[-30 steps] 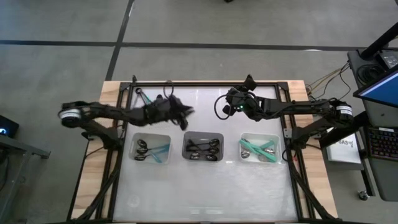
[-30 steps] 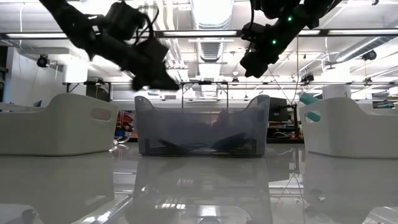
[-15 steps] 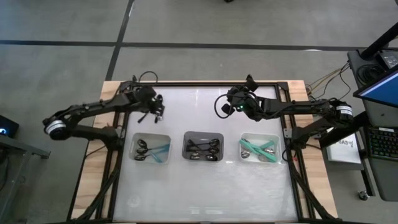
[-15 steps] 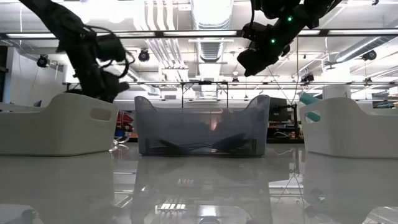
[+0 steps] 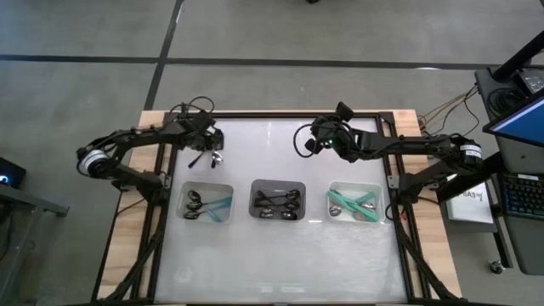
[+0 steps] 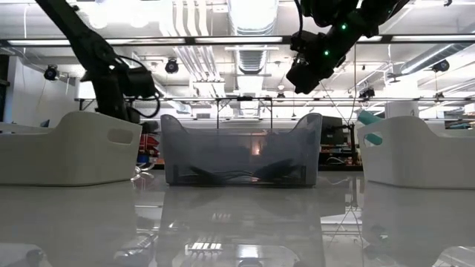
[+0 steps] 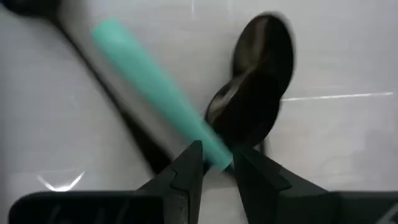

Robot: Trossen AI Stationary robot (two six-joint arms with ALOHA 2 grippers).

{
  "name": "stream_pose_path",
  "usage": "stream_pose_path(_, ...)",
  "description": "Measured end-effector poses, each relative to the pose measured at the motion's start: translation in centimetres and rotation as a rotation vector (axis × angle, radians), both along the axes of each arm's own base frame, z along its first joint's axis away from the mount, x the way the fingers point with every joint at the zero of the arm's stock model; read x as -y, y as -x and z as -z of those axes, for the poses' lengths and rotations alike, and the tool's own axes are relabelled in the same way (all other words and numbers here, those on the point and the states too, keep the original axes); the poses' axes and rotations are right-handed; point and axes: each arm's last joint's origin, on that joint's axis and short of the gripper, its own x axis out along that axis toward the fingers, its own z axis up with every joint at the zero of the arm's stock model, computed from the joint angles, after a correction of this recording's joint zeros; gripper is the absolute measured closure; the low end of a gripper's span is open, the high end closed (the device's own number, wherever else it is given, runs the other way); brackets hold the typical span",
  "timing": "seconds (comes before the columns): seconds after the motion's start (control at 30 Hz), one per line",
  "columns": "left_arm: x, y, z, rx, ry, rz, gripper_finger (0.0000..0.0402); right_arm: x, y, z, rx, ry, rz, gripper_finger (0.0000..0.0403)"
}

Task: Sort silverware by color (type)
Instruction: Put the green spoon into the white bin

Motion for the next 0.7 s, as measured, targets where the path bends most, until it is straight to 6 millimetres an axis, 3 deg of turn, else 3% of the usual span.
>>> stream_pose_path(0.4,-2.4,-2.2,0.8,-0.047,0.001,0.023,0.0329,1.1,0.5,0.2,-0.014,-0.005,0.041,0.0273)
stream_pose_path(0.7,-1.6,-1.2,-0.4,-0.085,-0.043,0.008,0.0328,1.0,0.5,0.3,-0.024,-0.004,0.036,0.0273)
